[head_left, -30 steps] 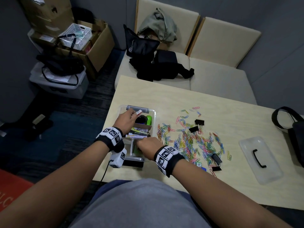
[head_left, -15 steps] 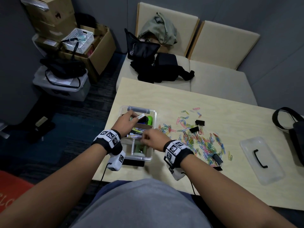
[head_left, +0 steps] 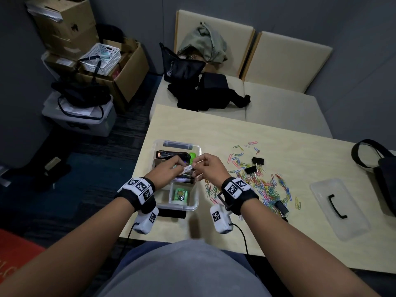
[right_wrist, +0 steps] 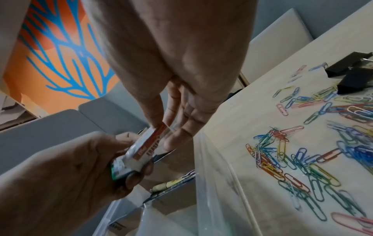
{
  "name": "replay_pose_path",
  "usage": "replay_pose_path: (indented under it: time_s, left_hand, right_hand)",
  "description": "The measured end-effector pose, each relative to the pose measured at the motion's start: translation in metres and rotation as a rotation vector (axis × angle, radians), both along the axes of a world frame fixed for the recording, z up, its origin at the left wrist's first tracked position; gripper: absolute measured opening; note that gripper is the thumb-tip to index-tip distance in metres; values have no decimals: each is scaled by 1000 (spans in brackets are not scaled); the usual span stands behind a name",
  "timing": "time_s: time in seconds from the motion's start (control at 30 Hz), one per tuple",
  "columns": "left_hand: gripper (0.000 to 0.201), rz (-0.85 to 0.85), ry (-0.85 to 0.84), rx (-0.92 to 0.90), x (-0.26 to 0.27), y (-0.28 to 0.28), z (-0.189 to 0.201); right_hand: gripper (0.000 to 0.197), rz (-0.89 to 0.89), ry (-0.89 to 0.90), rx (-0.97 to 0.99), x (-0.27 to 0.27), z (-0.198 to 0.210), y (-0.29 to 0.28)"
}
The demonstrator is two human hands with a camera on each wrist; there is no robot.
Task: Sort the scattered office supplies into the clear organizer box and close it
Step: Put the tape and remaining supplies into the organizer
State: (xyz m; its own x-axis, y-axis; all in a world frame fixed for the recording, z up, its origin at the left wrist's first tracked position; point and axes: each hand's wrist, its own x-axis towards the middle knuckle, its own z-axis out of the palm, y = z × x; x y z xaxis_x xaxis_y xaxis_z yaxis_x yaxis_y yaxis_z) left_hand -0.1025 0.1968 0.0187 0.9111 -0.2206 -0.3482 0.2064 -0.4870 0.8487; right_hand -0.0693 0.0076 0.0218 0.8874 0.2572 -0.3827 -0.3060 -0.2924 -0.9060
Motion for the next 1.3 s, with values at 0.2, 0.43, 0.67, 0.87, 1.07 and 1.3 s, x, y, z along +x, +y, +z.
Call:
replay_pose_path:
  time_s: [0.2, 0.43, 0.67, 0.87, 1.07, 1.3]
  left_hand:
    - [17, -77, 2, 109, -5, -1, -1]
    - [27, 28, -137, 208, -2, 7, -8]
    - [17, 98, -176, 226, -7, 11, -9]
    - [15, 55, -244, 325, -9, 5, -5]
    - [13, 69, -190, 321, -10, 7, -6]
    - [11, -5, -196, 312, -12, 1, -2]
  right_hand:
    - [8, 199, -244, -185, -3, 4, -6]
    - [9, 462, -534, -562, -25, 0, -5]
    - [12, 504, -686, -802, -48, -18, 13]
    - [38, 607, -680, -926, -54, -12, 26]
    - [31, 657, -621, -1044, -61, -10, 26]
    - [23, 771, -610, -1153, -64, -3, 31]
